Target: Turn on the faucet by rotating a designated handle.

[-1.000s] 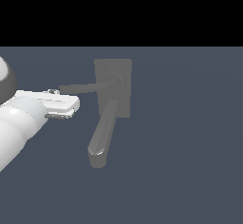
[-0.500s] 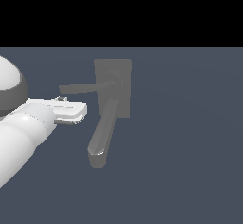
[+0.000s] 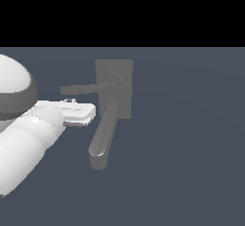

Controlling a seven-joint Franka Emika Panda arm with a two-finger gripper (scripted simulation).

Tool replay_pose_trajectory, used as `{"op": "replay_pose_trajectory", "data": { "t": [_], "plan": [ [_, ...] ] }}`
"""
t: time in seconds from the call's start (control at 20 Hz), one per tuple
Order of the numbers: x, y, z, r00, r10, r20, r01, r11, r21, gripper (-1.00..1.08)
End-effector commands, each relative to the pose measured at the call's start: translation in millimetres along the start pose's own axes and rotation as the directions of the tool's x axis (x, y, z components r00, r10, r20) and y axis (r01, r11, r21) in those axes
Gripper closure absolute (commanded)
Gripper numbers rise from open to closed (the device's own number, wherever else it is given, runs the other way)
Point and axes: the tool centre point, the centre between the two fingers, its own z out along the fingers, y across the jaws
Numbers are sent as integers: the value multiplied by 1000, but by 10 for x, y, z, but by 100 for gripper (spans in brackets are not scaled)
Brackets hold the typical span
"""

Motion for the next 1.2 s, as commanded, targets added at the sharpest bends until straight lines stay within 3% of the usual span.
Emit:
{"op": "replay_pose_trajectory", "data": {
  "t": [0.0, 0.25, 1.15],
  "plan": [
    [4, -71, 2, 1000, -7, 1, 7, 1000, 9, 108],
    [5, -74, 3, 1000, -8, 1, 8, 1000, 10, 108],
    [-659, 8, 3, 1000, -8, 1, 8, 1000, 10, 108]
  ]
}}
